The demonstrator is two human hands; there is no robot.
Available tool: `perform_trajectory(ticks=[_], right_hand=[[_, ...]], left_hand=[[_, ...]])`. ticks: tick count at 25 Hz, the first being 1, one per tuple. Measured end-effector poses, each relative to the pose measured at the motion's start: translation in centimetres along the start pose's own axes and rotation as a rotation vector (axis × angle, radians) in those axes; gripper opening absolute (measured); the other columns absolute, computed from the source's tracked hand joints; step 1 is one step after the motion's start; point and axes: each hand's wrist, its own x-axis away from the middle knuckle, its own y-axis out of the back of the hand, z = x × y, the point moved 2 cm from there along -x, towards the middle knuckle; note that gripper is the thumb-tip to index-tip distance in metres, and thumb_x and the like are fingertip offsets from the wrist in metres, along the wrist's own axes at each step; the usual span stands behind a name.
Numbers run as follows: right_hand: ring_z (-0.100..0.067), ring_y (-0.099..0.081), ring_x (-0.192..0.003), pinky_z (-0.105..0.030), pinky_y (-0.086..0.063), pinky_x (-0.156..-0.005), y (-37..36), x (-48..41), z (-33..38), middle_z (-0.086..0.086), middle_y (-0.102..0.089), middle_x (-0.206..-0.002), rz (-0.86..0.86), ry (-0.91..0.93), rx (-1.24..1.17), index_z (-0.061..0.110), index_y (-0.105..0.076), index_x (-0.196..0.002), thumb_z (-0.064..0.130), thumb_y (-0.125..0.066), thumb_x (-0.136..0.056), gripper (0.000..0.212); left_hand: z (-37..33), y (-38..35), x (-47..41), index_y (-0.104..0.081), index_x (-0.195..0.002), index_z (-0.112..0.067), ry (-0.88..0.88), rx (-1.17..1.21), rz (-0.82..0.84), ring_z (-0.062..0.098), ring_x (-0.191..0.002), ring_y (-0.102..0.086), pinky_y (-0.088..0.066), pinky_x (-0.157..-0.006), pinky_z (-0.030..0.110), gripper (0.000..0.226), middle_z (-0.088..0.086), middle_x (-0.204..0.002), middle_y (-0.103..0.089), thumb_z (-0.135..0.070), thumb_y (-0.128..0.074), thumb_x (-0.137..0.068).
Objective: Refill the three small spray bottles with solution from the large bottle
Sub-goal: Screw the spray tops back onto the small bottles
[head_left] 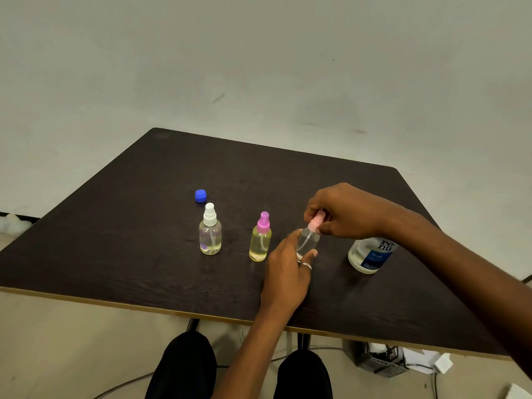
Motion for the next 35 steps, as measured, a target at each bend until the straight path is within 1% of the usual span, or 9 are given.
perform_trajectory(ticks=[7, 11, 15, 18, 20, 24, 28, 31, 35], right_hand=[[-0.005, -0.058, -0.083, -0.021, -0.048, -0.076, -0.5, -0.1, 0.1, 0.01, -0.063, -0.097, -0.021, -0.002, 0.013, 0.022, -0.071, -0.102, 0.016, -0.069, -0.085, 0.019], [-0.005, -0.057, -0.071, -0.017, -0.039, -0.063, -0.8, -0.3, -0.1, 0.009, -0.063, -0.082, -0.027, -0.025, 0.036, 0.023, -0.068, -0.091, 0.032, -0.067, -0.088, 0.009], [-0.01, -0.055, -0.058, -0.026, -0.045, -0.054, -1.4, -0.3, -0.4, 0.005, -0.057, -0.064, -0.083, -0.131, 0.172, 0.021, -0.057, -0.069, 0.061, -0.048, -0.089, 0.045], [-0.011, -0.055, -0.056, -0.029, -0.05, -0.057, -1.5, 0.0, -0.2, 0.001, -0.058, -0.062, -0.108, -0.139, 0.203, 0.017, -0.059, -0.069, 0.07, -0.035, -0.088, 0.061], [-0.008, -0.057, -0.066, -0.028, -0.052, -0.064, -1.0, 0.2, -0.2, 0.005, -0.063, -0.075, -0.093, -0.091, 0.139, 0.021, -0.064, -0.085, 0.066, -0.041, -0.089, 0.051], [-0.001, -0.058, -0.087, -0.017, -0.046, -0.077, 0.1, 0.3, -0.3, 0.019, -0.059, -0.099, 0.017, 0.032, -0.015, 0.027, -0.064, -0.116, 0.029, -0.067, -0.087, 0.029], [-0.001, -0.059, -0.086, -0.015, -0.045, -0.077, -0.3, 0.0, -0.2, 0.015, -0.065, -0.1, 0.011, 0.055, -0.008, 0.024, -0.07, -0.106, 0.016, -0.068, -0.086, 0.021], [-0.005, -0.06, -0.074, -0.021, -0.047, -0.069, -0.6, -0.2, -0.3, 0.012, -0.066, -0.084, -0.019, 0.008, -0.002, 0.024, -0.07, -0.092, 0.027, -0.065, -0.089, 0.006], [-0.009, -0.053, -0.057, -0.028, -0.046, -0.055, -1.3, -0.2, -0.4, 0.007, -0.052, -0.061, -0.1, -0.125, 0.223, 0.025, -0.053, -0.065, 0.061, -0.043, -0.092, 0.045]], left_hand=[[0.1, 0.0, 0.0, -0.054, -0.135, -0.026, 0.0, 0.014, 0.005, 0.002, -0.109, -0.061, -0.05, -0.088, 0.014, 0.041, -0.011, -0.12, -0.065, -0.028, -0.066, -0.095], [0.1, -0.1, 0.0, -0.054, -0.133, -0.029, 0.006, 0.009, -0.007, -0.003, -0.108, -0.058, -0.044, -0.084, 0.007, 0.041, -0.015, -0.12, -0.064, -0.029, -0.067, -0.094], [0.2, -0.1, 0.0, -0.056, -0.132, -0.027, 0.004, 0.021, -0.004, -0.001, -0.109, -0.06, -0.051, -0.089, 0.015, 0.039, -0.013, -0.121, -0.065, -0.029, -0.067, -0.095], [0.2, 0.0, 0.0, -0.056, -0.131, -0.029, 0.007, 0.021, -0.004, -0.003, -0.107, -0.06, -0.047, -0.083, 0.008, 0.037, -0.013, -0.119, -0.066, -0.029, -0.066, -0.095], [0.2, 0.0, 0.0, -0.056, -0.13, -0.029, 0.006, 0.025, -0.006, -0.003, -0.106, -0.06, -0.045, -0.082, 0.006, 0.037, -0.013, -0.119, -0.066, -0.029, -0.066, -0.095], [0.1, 0.0, 0.0, -0.053, -0.134, -0.03, 0.011, 0.011, -0.002, -0.005, -0.104, -0.058, -0.042, -0.08, 0.002, 0.041, -0.02, -0.117, -0.061, -0.03, -0.066, -0.095], [0.1, 0.1, 0.0, -0.053, -0.134, -0.03, 0.001, 0.012, 0.0, -0.002, -0.109, -0.059, -0.043, -0.082, 0.003, 0.042, -0.014, -0.12, -0.065, -0.029, -0.066, -0.095], [0.0, 0.0, 0.0, -0.054, -0.134, -0.03, 0.006, 0.006, 0.004, -0.007, -0.104, -0.057, -0.042, -0.08, 0.0, 0.041, -0.016, -0.119, -0.063, -0.029, -0.067, -0.095], [0.1, 0.0, 0.0, -0.056, -0.13, -0.029, -0.008, 0.017, 0.003, -0.007, -0.103, -0.059, -0.044, -0.082, 0.004, 0.037, -0.016, -0.117, -0.064, -0.028, -0.067, -0.094]])
